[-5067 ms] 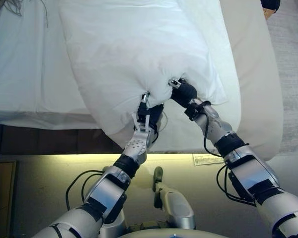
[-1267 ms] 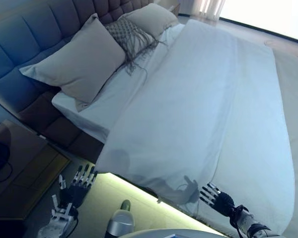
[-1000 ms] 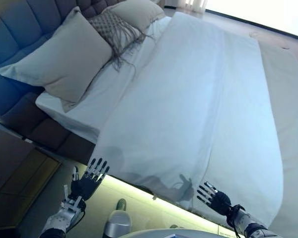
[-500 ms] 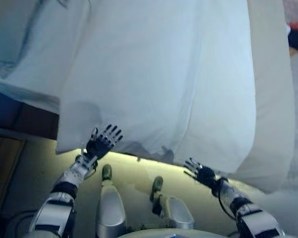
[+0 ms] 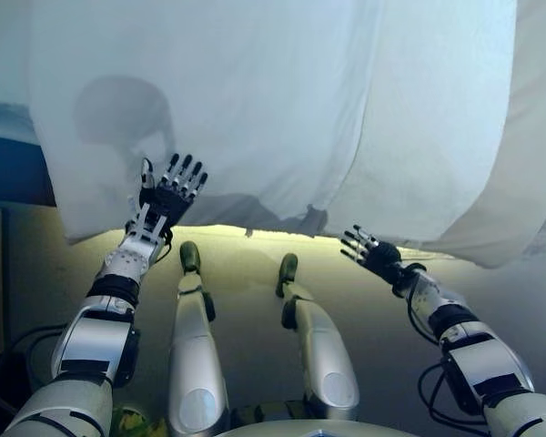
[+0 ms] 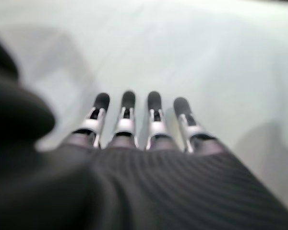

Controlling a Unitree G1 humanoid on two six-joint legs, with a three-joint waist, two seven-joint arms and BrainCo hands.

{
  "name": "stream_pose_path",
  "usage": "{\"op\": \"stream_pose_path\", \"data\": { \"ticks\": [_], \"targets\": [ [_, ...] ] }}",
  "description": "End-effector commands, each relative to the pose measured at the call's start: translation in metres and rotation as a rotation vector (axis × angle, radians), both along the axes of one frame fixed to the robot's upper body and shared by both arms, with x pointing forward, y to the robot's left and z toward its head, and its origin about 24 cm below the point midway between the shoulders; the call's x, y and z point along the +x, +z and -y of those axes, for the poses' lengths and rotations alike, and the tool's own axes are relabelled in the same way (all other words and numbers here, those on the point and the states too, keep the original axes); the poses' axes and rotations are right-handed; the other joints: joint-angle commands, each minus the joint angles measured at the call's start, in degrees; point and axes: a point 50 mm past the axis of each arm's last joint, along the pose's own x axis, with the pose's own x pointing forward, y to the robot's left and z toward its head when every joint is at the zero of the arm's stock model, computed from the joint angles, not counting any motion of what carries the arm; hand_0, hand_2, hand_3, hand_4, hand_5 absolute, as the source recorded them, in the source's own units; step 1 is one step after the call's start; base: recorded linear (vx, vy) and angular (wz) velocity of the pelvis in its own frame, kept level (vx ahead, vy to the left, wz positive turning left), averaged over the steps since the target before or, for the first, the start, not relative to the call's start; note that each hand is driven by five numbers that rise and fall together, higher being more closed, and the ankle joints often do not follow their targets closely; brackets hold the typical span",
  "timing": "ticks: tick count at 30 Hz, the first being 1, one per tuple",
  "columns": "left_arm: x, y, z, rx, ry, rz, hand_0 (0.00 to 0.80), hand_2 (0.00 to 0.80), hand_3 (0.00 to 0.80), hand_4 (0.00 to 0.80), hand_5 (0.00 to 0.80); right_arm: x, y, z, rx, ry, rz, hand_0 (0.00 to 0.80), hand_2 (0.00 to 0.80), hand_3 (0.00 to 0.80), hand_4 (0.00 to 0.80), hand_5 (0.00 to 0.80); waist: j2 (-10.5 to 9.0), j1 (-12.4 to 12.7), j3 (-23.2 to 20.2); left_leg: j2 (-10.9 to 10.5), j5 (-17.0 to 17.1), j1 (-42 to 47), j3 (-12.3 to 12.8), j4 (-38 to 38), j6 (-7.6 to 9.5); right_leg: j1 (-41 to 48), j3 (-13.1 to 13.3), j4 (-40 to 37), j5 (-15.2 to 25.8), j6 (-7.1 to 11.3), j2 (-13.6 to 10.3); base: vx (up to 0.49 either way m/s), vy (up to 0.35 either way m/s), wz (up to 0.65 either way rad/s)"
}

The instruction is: Make the bed neatly

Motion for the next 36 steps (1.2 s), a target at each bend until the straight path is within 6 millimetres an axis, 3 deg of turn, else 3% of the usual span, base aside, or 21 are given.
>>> {"op": "stream_pose_path", "data": {
  "ticks": [1, 5, 9, 19, 26, 32, 36],
  "targets": [
    [0.007, 0.036, -0.029, -0.049, 0.162, 0.092, 0.0, 0.0, 0.0, 0.0, 0.0, 0.002, 0.024, 0.032, -0.07, -0.038, 0.094, 0.0, 0.0, 0.0, 0.0, 0.0, -0.14, 0.5, 0.9, -1.7, -8.0, -2.6, -0.6, 7.4, 0.05, -7.6, 1.5, 1.6, 5.1, 2.48, -0.4, -0.045, 0.058, 0.05],
    [0.002, 0.047, -0.054, -0.076, 0.255, 0.114, 0.0, 0.0, 0.0, 0.0, 0.0, 0.005, 0.037, 0.043, -0.088, -0.071, 0.131, 0.0, 0.0, 0.0, 0.0, 0.0, 0.76, 0.8, 0.9, -1.8, -8.6, -6.4, -2.0, 10.2, -0.16, -11.5, 1.0, 3.8, 4.7, 2.21, -1.6, -0.042, 0.075, 0.08],
    [-0.007, 0.045, -0.07, -0.132, 0.336, 0.132, 0.0, 0.0, 0.0, 0.0, 0.0, 0.005, 0.048, 0.056, -0.123, -0.101, 0.161, 0.0, 0.0, 0.0, 0.0, 0.0, 2.15, 1.7, 0.9, -2.3, -8.9, -9.1, -3.0, 11.9, -0.32, -14.4, 0.8, 5.6, 4.0, 1.84, -2.9, -0.052, 0.097, 0.09],
    [-0.028, 0.035, -0.1, -0.241, 0.485, 0.129, 0.0, 0.0, 0.0, 0.0, 0.0, 0.006, 0.068, 0.076, -0.171, -0.142, 0.216, 0.0, 0.0, 0.0, 0.0, 0.0, 3.44, 3.5, 0.9, -2.9, -8.5, -10.2, -4.1, 11.8, -0.65, -15.6, -0.4, 6.6, 3.2, 1.67, -4.4, -0.046, 0.058, 0.11],
    [-0.028, 0.036, -0.11, -0.333, 0.525, 0.028, 0.0, 0.0, 0.0, 0.0, 0.0, 0.011, 0.082, 0.082, -0.172, -0.166, 0.267, 0.0, 0.0, 0.0, 0.0, 0.0, 3.29, 4.1, 0.9, -2.9, -8.4, -12.5, -5.2, 12.8, -0.71, -17.5, -1.1, 8.4, 2.8, 1.38, -5.0, -0.064, 0.011, 0.12],
    [-0.019, 0.056, -0.113, -0.313, 0.489, -0.043, 0.0, 0.0, 0.0, 0.0, 0.0, 0.021, 0.102, 0.078, -0.165, -0.15, 0.312, 0.0, 0.0, 0.0, 0.0, 0.0, 2.13, 3.5, 0.9, -2.1, -8.6, -15.8, -5.5, 15.2, -0.91, -20.1, -0.8, 10.4, 2.7, 0.92, -4.5, -0.036, 0.0, 0.03],
    [-0.016, 0.076, -0.117, -0.252, 0.47, -0.048, 0.0, 0.0, 0.0, 0.0, 0.0, 0.02, 0.105, 0.081, -0.159, -0.15, 0.322, 0.0, 0.0, 0.0, 0.0, 0.0, 1.53, 2.7, 0.9, -1.7, -9.3, -16.8, -5.3, 16.4, -0.94, -20.7, -0.4, 10.6, 3.0, 0.97, -4.1, 0.022, -0.001, 0.0]
  ]
}}
